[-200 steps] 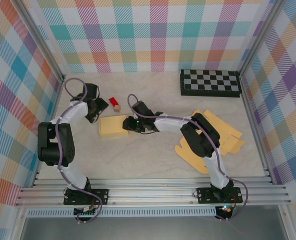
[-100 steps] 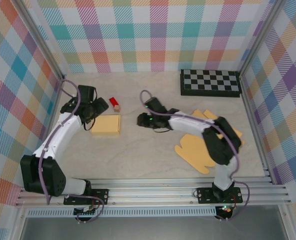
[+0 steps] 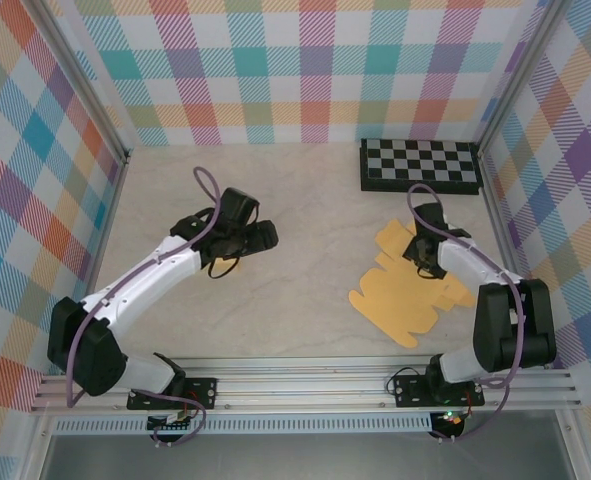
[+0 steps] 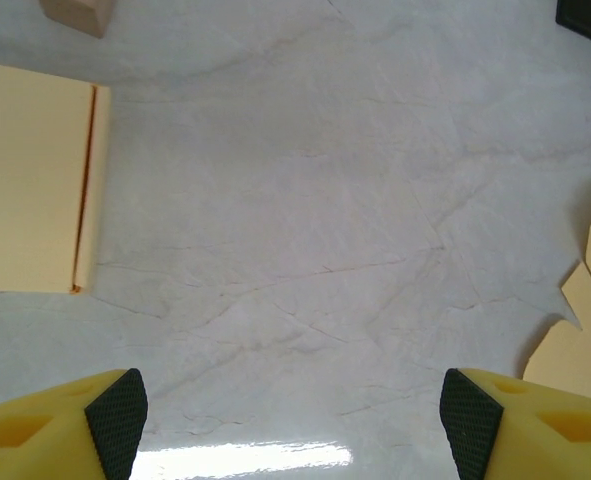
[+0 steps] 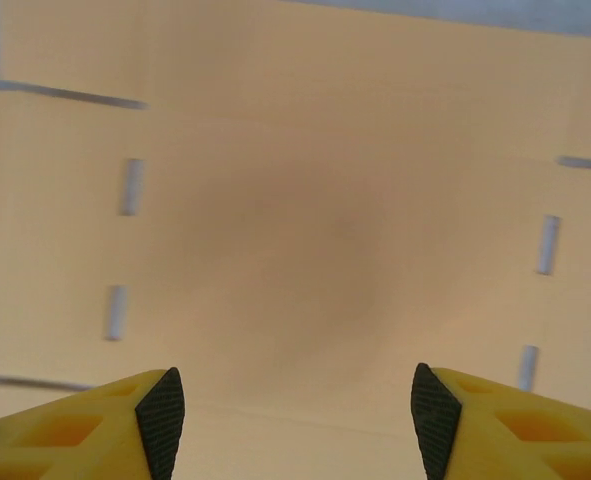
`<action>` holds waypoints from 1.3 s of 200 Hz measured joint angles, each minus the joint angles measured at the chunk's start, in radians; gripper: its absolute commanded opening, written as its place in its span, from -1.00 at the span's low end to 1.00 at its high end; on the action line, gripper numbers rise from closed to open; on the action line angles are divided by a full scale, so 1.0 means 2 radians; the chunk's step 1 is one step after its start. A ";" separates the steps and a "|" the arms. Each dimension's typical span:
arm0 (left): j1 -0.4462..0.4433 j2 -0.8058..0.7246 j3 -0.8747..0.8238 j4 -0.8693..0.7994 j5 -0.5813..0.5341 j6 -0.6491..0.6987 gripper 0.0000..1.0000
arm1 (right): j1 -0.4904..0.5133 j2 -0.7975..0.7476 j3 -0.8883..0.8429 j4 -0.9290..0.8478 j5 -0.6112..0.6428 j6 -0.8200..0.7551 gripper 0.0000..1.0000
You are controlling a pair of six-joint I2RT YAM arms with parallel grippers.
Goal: Fold the paper box
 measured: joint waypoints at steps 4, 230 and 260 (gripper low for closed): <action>-0.003 0.003 0.001 0.000 0.000 0.000 0.60 | -0.003 0.000 -0.002 0.000 0.000 0.002 0.29; -0.010 0.085 -0.001 0.030 0.027 0.000 0.61 | 0.263 0.110 0.034 0.111 -0.259 0.016 0.18; -0.010 0.112 -0.017 0.039 0.021 0.006 0.62 | 0.275 0.105 0.043 0.091 -0.263 -0.002 0.18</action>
